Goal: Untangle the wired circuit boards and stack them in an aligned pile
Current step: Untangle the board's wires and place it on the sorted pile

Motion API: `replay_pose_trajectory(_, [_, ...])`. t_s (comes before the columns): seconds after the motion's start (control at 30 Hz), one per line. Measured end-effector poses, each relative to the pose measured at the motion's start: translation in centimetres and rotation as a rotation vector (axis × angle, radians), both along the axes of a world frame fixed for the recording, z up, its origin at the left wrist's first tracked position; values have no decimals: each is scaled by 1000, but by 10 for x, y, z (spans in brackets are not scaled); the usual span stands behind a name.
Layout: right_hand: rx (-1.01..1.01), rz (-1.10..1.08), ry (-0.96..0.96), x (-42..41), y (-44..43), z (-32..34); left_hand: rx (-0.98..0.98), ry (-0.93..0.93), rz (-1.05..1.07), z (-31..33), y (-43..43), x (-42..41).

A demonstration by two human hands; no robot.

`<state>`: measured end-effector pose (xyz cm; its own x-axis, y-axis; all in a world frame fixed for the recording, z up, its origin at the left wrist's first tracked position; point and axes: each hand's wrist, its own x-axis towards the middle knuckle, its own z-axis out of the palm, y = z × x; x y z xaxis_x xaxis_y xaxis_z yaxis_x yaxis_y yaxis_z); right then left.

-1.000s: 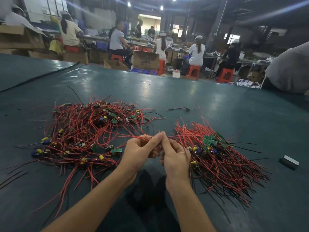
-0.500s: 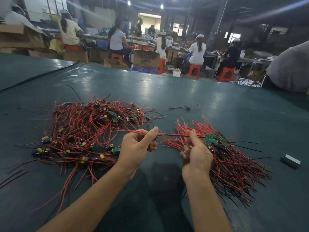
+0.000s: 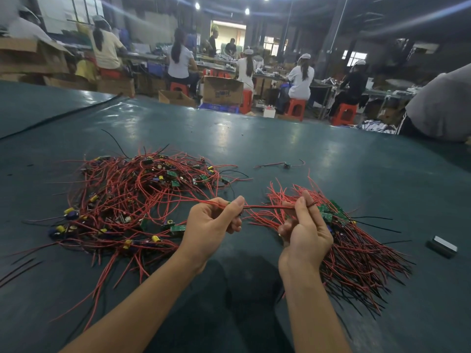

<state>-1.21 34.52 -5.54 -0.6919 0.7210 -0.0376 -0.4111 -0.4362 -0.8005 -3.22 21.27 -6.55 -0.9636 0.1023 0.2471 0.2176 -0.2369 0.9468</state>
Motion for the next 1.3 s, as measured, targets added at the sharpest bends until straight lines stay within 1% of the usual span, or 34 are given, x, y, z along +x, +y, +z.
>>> replay_pose_trajectory(0.17, [-136,62,5,4,2,5,-18,26,-16,1,1,3])
replay_pose_trajectory(0.27, [-178,86,0,5,3,6,-33,38,-19,1,1,4])
replay_pose_trajectory(0.33, [-164,76,-1,4,5,5,-37,49,-15,1,0,3])
replay_pose_trajectory(0.4, [-108,77,-19,3,5,5,-30,56,-8,1,-1,3])
replay_pose_trajectory(0.5, [-14,188,-126,4,-8,4,15,22,14,0,-1,1])
replay_pose_trajectory(0.53, [-36,234,-161,5,-15,3,38,1,25,-1,-1,0])
replay_pose_trajectory(0.6, [-149,301,-193,7,-25,2,84,-32,42,-1,-1,0])
replay_pose_trajectory(0.7, [-215,388,-136,12,-33,3,132,-50,48,1,-3,-1])
replay_pose_trajectory(0.83, [-48,453,-139,13,-42,2,277,-123,53,4,-5,-1])
replay_pose_trajectory(0.93, [65,475,-87,13,-50,-3,369,-200,7,6,-6,-2])
replay_pose_trajectory(1.07, [210,438,0,14,-58,-7,229,-144,-69,3,-1,1])
replay_pose_trajectory(1.2, [194,341,5,10,-54,-8,55,-36,-73,-1,3,5])
replay_pose_trajectory(1.3, [156,291,-55,8,-49,-8,-7,17,-34,-1,4,5])
